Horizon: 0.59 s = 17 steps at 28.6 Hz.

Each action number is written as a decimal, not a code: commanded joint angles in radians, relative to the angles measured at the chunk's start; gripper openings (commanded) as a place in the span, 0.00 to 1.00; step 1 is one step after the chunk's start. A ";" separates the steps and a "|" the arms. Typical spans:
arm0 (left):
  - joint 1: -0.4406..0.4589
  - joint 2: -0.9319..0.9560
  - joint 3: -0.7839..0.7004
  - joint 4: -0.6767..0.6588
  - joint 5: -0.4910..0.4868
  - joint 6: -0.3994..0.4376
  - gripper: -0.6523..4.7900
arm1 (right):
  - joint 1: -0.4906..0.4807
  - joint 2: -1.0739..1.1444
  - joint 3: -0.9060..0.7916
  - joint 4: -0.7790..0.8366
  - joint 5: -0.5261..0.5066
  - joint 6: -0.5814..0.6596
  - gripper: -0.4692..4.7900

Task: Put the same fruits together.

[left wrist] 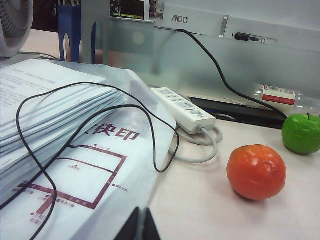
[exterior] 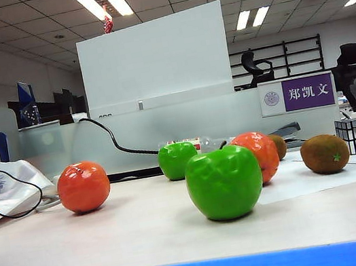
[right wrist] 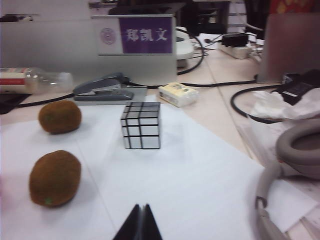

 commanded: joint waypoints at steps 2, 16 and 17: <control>0.000 -0.001 0.001 0.012 0.004 -0.004 0.12 | 0.002 -0.002 -0.007 0.028 -0.130 0.010 0.08; -0.001 -0.001 0.042 0.281 0.514 -0.412 0.11 | 0.002 -0.002 -0.007 0.075 -0.316 0.408 0.08; -0.001 -0.001 0.042 0.316 0.530 -0.430 0.11 | 0.002 -0.002 -0.007 0.076 -0.345 0.440 0.08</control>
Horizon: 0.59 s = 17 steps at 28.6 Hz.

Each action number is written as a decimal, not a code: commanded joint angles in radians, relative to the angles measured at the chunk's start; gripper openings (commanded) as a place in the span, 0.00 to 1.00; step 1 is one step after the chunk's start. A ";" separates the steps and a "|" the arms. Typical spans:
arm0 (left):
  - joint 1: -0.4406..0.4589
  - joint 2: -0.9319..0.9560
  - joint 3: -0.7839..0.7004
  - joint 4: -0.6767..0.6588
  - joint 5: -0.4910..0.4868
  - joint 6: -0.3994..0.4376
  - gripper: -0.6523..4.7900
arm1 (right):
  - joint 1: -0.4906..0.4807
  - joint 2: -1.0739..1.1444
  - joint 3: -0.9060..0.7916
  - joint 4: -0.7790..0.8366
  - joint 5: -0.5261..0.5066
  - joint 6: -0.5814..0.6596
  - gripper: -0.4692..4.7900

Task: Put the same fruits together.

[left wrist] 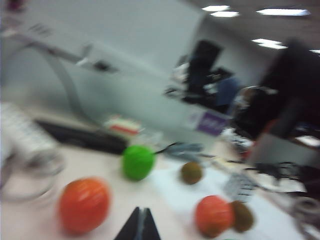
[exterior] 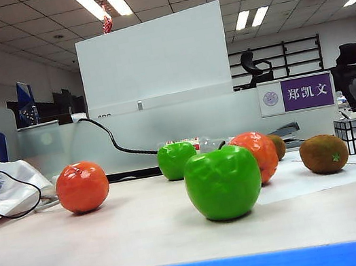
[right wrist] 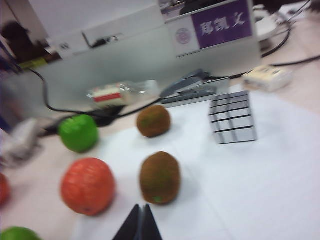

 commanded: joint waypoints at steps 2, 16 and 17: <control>-0.001 -0.001 0.009 0.222 0.146 -0.092 0.11 | 0.002 -0.002 -0.007 0.064 -0.151 0.146 0.08; -0.055 -0.001 0.037 -0.155 0.360 0.072 0.11 | 0.099 -0.001 -0.007 0.348 -0.231 0.224 0.09; -0.077 -0.001 0.060 -0.225 0.319 0.122 0.11 | 0.122 -0.002 -0.007 0.348 -0.194 0.215 0.09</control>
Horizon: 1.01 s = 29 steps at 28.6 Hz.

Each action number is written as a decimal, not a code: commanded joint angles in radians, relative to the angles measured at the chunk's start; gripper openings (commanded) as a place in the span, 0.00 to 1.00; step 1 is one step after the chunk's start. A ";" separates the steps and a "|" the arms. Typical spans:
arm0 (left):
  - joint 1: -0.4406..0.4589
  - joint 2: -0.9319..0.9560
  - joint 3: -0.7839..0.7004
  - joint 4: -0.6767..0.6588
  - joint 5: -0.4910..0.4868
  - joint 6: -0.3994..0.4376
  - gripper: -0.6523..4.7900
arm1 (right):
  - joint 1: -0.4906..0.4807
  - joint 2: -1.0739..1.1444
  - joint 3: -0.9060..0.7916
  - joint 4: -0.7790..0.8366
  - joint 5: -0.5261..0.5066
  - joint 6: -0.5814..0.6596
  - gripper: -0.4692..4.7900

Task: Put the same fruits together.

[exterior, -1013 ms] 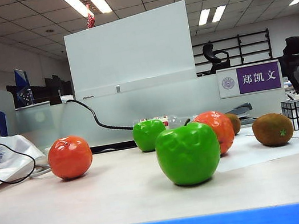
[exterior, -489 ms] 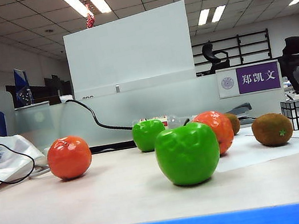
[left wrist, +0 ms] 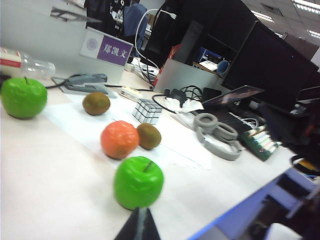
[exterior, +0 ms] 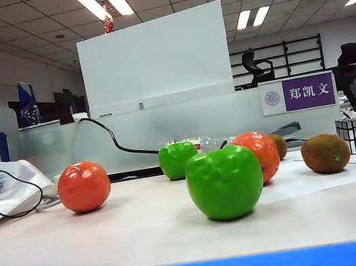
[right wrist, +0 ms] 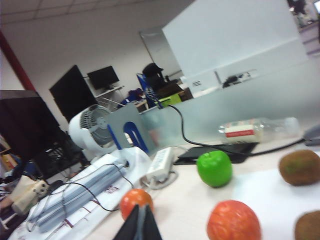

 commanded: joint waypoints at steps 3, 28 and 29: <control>-0.093 0.006 0.081 -0.155 -0.180 0.144 0.11 | 0.073 -0.001 -0.006 0.031 0.104 -0.062 0.21; -0.328 0.853 0.427 -0.050 -0.372 0.583 0.82 | 0.089 1.030 0.396 0.307 0.175 -0.472 1.00; -0.328 0.854 0.427 -0.043 -0.357 0.598 0.82 | 0.089 1.097 0.418 0.328 0.175 -0.472 1.00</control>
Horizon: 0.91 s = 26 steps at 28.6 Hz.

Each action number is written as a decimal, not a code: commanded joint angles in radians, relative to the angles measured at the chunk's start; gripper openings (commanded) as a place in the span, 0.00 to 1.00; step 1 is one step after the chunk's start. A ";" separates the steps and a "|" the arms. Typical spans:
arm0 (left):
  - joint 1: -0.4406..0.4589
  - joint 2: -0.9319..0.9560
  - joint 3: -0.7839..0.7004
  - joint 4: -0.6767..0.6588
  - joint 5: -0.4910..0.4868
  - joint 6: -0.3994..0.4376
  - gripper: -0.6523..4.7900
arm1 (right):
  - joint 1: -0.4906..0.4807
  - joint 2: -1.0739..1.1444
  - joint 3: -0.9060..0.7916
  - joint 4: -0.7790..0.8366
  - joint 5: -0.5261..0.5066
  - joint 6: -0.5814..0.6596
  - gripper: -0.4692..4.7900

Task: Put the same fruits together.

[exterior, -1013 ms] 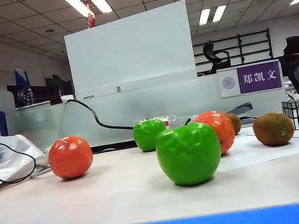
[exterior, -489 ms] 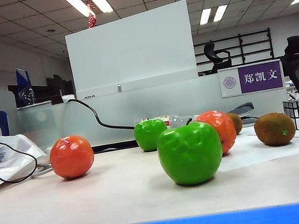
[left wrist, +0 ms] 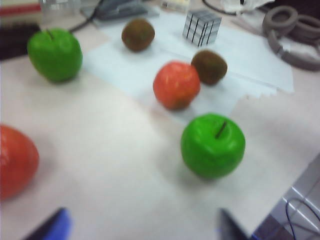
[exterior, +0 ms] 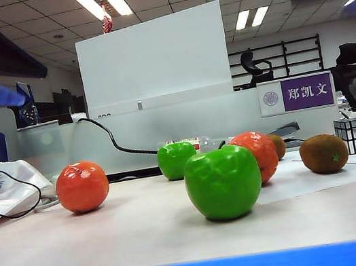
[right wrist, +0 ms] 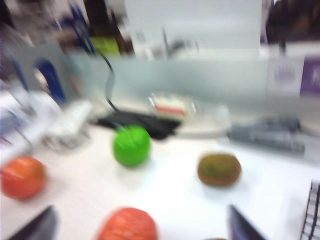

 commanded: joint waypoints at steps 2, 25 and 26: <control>0.000 0.004 0.006 0.056 0.037 0.060 0.83 | 0.001 0.261 0.096 0.123 0.000 -0.005 1.00; 0.000 -0.003 0.006 0.080 0.037 0.076 0.98 | 0.000 0.409 0.144 -0.074 0.182 -0.088 1.00; 0.000 -0.003 0.006 0.080 0.037 0.068 0.98 | 0.000 0.419 0.144 -0.080 0.181 -0.088 1.00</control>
